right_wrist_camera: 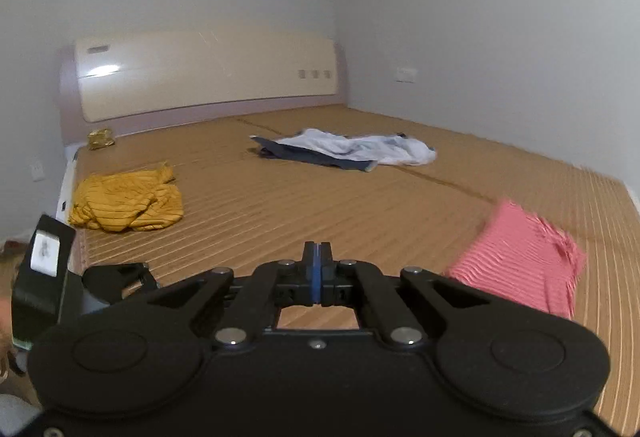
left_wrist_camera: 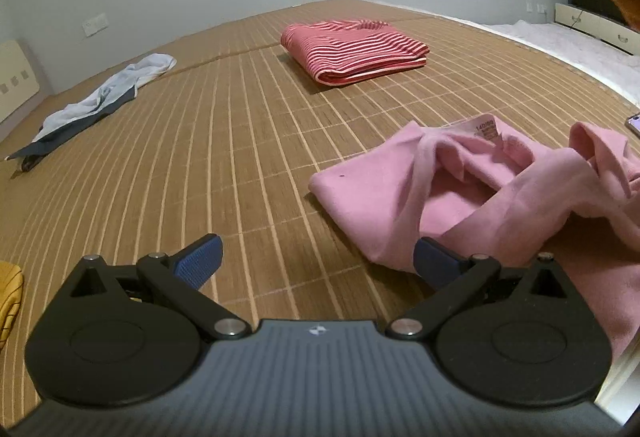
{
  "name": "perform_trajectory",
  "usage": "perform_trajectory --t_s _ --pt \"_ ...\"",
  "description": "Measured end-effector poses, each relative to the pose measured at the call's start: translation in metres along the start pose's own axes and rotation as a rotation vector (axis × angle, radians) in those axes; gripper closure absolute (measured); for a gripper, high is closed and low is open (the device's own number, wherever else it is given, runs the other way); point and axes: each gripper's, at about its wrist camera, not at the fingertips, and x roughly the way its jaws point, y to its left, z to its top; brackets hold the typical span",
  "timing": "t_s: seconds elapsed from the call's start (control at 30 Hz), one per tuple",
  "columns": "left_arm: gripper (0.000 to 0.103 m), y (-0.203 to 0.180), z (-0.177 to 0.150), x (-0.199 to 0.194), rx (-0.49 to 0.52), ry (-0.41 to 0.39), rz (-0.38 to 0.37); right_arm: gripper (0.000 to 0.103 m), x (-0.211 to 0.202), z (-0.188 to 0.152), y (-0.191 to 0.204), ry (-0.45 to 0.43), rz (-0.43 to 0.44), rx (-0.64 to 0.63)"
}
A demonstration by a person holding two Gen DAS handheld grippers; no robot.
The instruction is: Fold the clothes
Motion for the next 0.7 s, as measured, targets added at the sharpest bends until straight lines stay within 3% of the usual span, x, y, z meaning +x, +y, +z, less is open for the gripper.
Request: perform_trajectory --t_s 0.07,0.13,0.17,0.2,0.3,0.37,0.43,0.47,0.5,0.63,0.7 --pt "0.0 0.003 -0.001 -0.001 -0.01 0.007 0.016 0.098 0.017 0.002 0.008 0.05 -0.011 -0.048" --pt "0.0 0.006 0.0 -0.003 -0.017 -0.002 0.017 0.084 0.034 -0.016 0.01 0.166 -0.014 -0.087" --pt "0.0 0.007 0.0 -0.004 -0.02 -0.007 0.017 0.068 0.041 -0.028 0.011 0.214 -0.039 -0.099" --pt "0.0 0.008 0.0 -0.005 -0.027 -0.012 0.016 0.063 0.049 -0.043 0.01 0.274 -0.078 -0.112" --pt "0.0 0.007 0.0 -0.007 -0.028 -0.022 0.004 0.061 0.064 -0.082 0.001 0.399 -0.181 -0.139" --pt "0.0 0.005 0.0 -0.007 -0.019 -0.018 0.007 0.059 0.073 -0.099 -0.008 0.442 -0.205 -0.124" --pt "0.0 0.004 0.0 -0.006 -0.011 -0.015 0.01 0.06 0.082 -0.112 -0.019 0.458 -0.209 -0.089" --pt "0.0 0.005 0.0 -0.005 -0.011 -0.014 0.013 0.067 0.088 -0.114 -0.025 0.454 -0.205 -0.055" --pt "0.0 0.005 0.0 -0.005 -0.012 -0.013 0.016 0.092 0.091 -0.115 -0.027 0.457 -0.205 -0.036" --pt "0.0 0.009 0.001 -0.007 -0.033 -0.026 0.017 0.095 0.069 -0.09 -0.031 0.335 -0.198 -0.011" --pt "0.0 0.011 0.001 -0.009 -0.039 -0.034 0.019 0.095 0.05 -0.058 -0.027 0.223 -0.172 -0.003"
